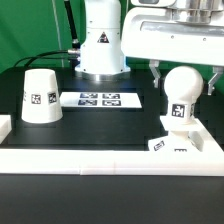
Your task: Assemble lamp
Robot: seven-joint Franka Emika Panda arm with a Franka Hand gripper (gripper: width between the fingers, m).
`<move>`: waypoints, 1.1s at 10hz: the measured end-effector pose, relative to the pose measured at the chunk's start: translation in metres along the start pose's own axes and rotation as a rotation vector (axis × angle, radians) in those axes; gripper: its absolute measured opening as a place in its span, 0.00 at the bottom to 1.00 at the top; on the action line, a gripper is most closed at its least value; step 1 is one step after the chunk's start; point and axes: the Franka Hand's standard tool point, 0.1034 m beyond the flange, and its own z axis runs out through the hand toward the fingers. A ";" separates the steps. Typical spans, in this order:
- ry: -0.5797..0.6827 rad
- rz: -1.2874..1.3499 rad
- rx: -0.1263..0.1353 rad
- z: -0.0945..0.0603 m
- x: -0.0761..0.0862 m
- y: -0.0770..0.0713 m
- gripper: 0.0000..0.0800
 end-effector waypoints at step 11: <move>-0.013 0.236 0.018 0.001 0.000 0.001 0.87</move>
Offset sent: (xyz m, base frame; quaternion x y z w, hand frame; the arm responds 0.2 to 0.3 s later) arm -0.0035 -0.0060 -0.0053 -0.0045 -0.0025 0.2077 0.9782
